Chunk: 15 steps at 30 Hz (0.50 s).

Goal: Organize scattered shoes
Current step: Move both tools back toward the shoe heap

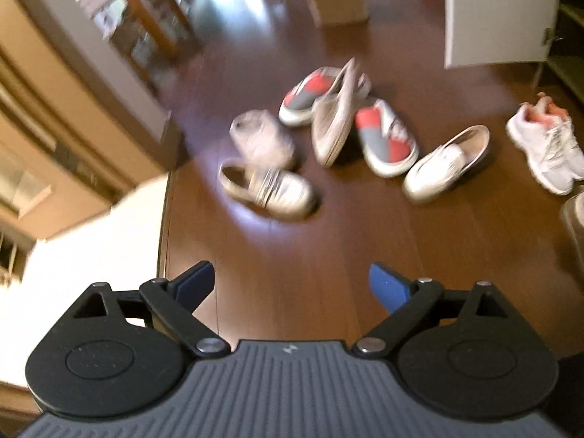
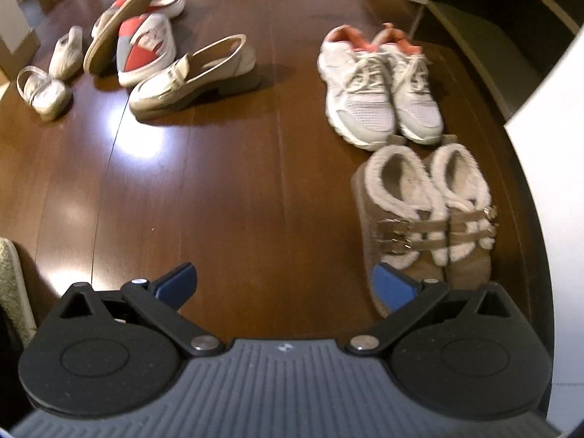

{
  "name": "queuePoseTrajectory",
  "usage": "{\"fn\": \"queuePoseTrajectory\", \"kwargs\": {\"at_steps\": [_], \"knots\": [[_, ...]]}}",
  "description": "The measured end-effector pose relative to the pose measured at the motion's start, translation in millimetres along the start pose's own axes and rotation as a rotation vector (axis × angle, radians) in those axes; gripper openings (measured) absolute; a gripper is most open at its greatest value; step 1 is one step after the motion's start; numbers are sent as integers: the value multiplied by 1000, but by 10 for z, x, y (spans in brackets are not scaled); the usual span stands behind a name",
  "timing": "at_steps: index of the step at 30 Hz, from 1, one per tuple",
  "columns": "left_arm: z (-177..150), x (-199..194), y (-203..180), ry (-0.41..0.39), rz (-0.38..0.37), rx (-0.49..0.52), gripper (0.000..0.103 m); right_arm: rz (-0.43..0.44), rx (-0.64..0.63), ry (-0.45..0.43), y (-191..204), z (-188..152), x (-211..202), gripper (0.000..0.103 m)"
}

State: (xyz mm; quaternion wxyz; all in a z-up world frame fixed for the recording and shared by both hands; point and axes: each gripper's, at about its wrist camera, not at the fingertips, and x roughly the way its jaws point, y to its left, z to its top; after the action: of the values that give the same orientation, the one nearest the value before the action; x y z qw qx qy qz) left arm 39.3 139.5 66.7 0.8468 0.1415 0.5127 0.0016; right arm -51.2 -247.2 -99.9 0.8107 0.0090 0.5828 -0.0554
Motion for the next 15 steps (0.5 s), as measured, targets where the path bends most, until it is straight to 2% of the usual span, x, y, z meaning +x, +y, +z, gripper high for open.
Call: {"fn": "queuePoseTrajectory", "kwargs": {"at_steps": [3,6,9,13,15], "knots": [[-72,106,266,53,-16,-74,94,43,-77,-6,313,144,111,102],[-149,127,473,49,38,-108,94,93,-157,-15,632,295,221,102],[-223,183,744,57,112,-165,94,235,-267,-55,1042,542,326,102],[-286,256,975,96,147,-235,94,415,-416,-117,1709,1034,529,102],[-306,297,1077,107,175,-259,94,479,-495,-176,2111,1331,682,102]]}}
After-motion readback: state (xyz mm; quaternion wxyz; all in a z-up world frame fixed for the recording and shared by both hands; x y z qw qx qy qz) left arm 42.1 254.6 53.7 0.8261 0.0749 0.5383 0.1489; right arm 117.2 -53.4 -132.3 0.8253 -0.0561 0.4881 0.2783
